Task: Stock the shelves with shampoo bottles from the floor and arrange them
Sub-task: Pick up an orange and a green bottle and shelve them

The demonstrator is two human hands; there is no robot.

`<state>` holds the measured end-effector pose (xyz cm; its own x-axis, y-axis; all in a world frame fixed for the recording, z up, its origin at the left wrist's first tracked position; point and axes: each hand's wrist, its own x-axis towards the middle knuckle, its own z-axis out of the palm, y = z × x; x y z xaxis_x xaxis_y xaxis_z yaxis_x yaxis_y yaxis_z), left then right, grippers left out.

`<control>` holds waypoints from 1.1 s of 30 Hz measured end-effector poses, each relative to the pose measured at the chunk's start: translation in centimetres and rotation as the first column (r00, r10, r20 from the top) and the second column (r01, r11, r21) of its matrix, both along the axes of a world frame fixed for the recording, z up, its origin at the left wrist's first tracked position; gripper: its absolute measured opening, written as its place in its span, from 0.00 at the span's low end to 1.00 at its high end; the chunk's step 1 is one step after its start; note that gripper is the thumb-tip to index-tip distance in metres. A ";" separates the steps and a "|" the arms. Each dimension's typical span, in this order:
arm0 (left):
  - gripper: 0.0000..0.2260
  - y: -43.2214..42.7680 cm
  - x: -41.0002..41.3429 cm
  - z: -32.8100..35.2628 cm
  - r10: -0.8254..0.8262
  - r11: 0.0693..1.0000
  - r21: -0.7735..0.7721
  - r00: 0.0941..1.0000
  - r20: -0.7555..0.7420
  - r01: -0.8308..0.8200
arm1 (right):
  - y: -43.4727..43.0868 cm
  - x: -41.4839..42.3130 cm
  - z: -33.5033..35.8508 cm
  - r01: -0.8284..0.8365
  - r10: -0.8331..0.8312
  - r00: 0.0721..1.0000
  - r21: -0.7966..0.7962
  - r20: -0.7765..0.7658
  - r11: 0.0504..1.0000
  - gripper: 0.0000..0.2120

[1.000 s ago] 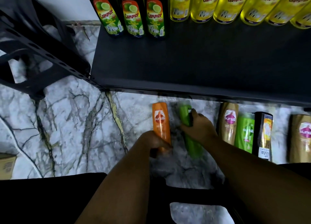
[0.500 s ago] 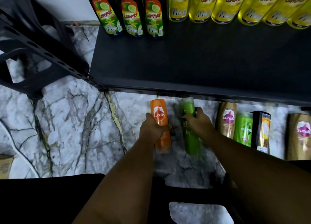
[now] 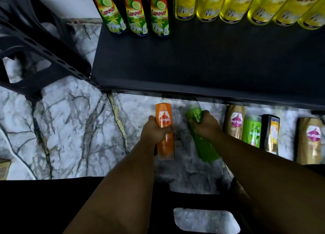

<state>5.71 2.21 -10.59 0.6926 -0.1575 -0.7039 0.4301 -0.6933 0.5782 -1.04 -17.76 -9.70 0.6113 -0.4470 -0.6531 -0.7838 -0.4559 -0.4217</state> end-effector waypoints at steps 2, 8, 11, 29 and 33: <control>0.27 0.5 -0.1 1.0 0.003 0.999 -0.039 1.000 -0.015 -0.003 | 0.4 -0.1 1.0 0.051 -0.054 0.998 0.077 0.037 0.996 0.21; 0.35 0.3 0.7 3.8 -0.028 0.974 -0.228 0.996 -0.089 0.006 | -0.2 -0.4 3.1 0.218 -0.250 0.964 0.274 0.086 0.937 0.16; 0.32 0.1 0.7 6.3 -0.016 0.958 -0.287 0.998 -0.057 -0.001 | -0.5 -0.3 5.4 0.236 -0.313 0.938 0.385 0.150 0.892 0.21; 0.19 0.4 -5.8 11.9 -0.137 0.949 -0.254 0.970 0.203 0.187 | 1.5 -6.6 13.0 -0.138 0.066 0.914 0.154 0.400 0.978 0.23; 0.16 -0.2 -6.1 13.8 -0.044 0.945 -0.308 0.973 0.227 0.115 | 1.9 -7.0 13.7 0.020 -0.135 0.883 0.251 0.449 0.968 0.20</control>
